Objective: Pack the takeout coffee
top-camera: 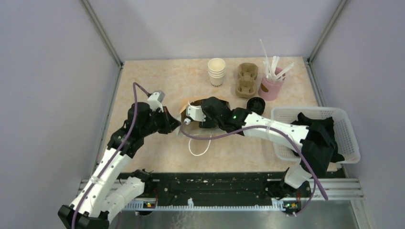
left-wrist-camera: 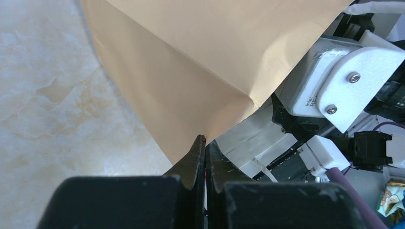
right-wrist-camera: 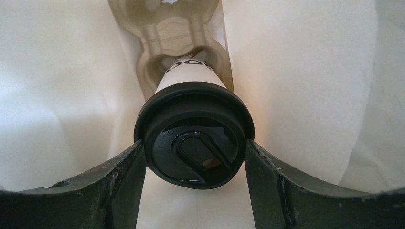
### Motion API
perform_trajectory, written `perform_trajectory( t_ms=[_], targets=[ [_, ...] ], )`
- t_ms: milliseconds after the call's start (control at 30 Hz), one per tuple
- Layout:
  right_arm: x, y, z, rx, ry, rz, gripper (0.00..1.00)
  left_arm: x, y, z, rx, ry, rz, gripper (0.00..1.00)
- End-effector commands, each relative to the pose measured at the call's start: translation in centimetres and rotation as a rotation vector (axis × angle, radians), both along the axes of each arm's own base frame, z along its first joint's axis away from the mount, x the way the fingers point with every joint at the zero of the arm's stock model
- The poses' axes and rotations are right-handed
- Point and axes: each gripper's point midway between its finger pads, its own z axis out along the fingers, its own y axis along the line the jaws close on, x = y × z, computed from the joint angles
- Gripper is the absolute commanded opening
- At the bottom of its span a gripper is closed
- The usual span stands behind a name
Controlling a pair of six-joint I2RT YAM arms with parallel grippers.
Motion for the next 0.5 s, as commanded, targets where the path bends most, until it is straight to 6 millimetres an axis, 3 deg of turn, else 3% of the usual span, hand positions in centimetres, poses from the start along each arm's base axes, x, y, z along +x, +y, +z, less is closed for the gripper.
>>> perform_trajectory(
  t_ms=[0, 300, 467],
  targets=[
    [1.2, 0.9, 0.9, 0.067, -0.046, 0.005, 0.15, 0.4, 0.5, 1.5, 0.034, -0.039, 0.013, 0.0],
    [0.9, 2.5, -0.4, 0.082, -0.071, 0.123, 0.15, 0.8, 0.6, 1.6, 0.034, -0.017, 0.035, 0.0],
    [1.5, 2.3, -0.6, 0.089, -0.129, 0.114, 0.15, 0.7, 0.5, 1.5, 0.034, -0.006, 0.035, 0.0]
  ],
)
